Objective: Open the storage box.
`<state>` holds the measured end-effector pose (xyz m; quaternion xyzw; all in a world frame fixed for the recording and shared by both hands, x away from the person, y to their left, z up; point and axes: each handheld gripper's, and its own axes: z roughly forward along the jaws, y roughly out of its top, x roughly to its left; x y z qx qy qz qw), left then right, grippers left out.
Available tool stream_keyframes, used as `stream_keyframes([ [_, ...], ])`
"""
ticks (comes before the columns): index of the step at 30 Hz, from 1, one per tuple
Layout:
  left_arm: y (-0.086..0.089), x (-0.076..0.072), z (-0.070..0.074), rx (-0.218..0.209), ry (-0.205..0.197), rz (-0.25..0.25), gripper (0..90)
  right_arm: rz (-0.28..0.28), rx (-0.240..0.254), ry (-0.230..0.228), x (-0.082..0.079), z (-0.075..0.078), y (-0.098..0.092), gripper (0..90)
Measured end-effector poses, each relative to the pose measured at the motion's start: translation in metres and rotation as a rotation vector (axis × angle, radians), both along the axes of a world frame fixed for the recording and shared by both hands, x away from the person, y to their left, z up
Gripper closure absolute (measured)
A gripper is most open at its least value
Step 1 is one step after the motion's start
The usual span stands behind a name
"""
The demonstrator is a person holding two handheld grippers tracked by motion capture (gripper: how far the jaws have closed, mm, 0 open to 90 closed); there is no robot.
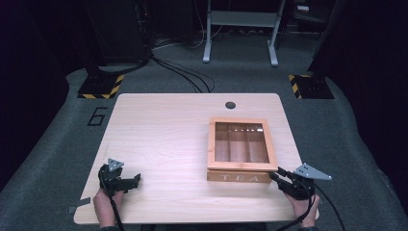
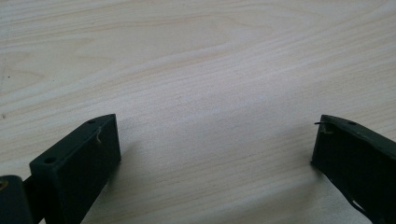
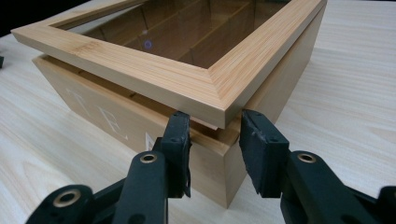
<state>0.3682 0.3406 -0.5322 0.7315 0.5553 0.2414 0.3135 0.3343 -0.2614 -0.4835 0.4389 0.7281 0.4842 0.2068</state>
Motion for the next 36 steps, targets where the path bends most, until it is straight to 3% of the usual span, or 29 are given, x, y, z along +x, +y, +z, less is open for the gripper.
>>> stream_keyframes([
  [6,0.000,0.000,0.000,0.001,0.000,0.001,0.8,0.007,0.053,-0.026,0.002,0.003,0.001,67.0],
  [9,0.000,0.000,0.000,0.001,0.000,0.001,0.9,0.002,0.026,-0.028,0.006,0.004,0.007,66.1],
  [15,0.000,0.000,0.000,-0.001,0.000,0.000,0.9,0.000,0.027,-0.044,0.010,0.007,0.008,69.2],
  [24,0.000,0.000,0.000,0.000,0.001,0.000,0.8,0.001,0.038,-0.086,0.018,0.018,0.008,74.6],
  [36,0.000,0.000,0.000,-0.001,0.000,-0.001,0.9,0.015,0.058,-0.100,0.026,0.033,0.006,78.5],
])
